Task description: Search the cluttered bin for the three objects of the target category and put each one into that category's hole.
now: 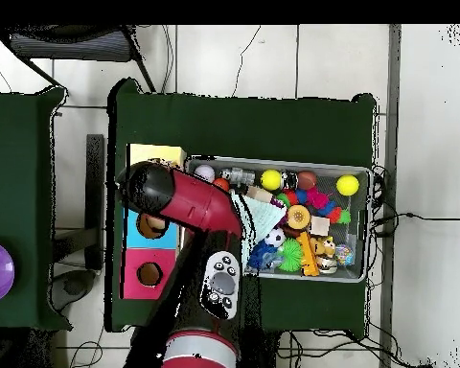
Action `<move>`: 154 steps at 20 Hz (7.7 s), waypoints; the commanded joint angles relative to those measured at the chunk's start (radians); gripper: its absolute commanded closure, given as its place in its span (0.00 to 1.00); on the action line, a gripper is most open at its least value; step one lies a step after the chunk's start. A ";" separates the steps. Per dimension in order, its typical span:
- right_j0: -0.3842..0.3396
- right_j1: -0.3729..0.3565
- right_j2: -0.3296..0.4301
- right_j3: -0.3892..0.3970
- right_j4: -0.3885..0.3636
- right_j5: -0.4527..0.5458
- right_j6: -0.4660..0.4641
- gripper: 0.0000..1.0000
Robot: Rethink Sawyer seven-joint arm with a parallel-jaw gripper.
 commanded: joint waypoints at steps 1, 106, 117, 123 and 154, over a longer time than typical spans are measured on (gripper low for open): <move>-0.063 0.034 0.177 0.091 0.056 -0.084 0.092 1.00; 0.075 -0.078 0.153 0.222 0.198 0.031 0.143 1.00; 0.078 -0.183 0.047 0.173 0.136 0.084 0.184 1.00; 0.091 -0.145 -0.014 0.088 0.082 0.094 0.201 1.00; 0.125 0.058 -0.042 -0.054 0.118 -0.039 0.189 1.00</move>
